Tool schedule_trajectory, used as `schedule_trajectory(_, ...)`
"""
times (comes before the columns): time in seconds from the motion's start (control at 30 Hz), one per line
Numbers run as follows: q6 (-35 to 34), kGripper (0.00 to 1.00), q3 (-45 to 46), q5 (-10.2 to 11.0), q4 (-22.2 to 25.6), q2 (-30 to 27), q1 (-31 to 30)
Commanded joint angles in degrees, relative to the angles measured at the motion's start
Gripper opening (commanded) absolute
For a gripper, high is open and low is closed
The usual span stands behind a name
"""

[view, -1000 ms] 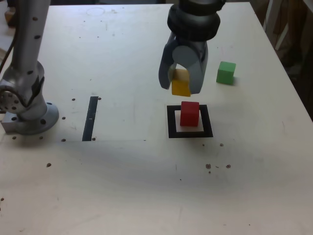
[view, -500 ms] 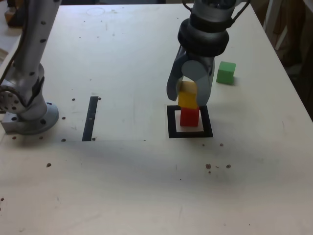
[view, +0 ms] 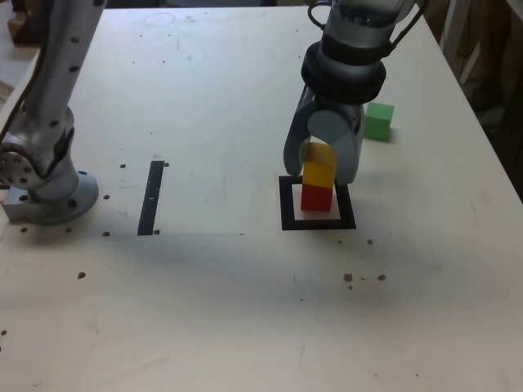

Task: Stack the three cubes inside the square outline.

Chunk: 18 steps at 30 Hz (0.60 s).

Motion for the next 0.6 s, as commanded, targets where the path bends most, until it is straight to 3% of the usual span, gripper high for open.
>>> schedule_trajectory(0.0, 0.1, 0.99, 0.2, -0.1, -0.1, -0.2, -0.1)
schedule_trajectory(0.2, 0.1, 0.99, 0.7, 0.6, -0.1, -1.3, -0.1)
schedule_trajectory(0.37, 1.2, 0.99, 1.4, 3.5, 0.9, -3.4, 1.0)
schedule_trajectory(0.57, 8.5, 1.00, 1.5, 6.0, 1.1, -4.5, 5.5)
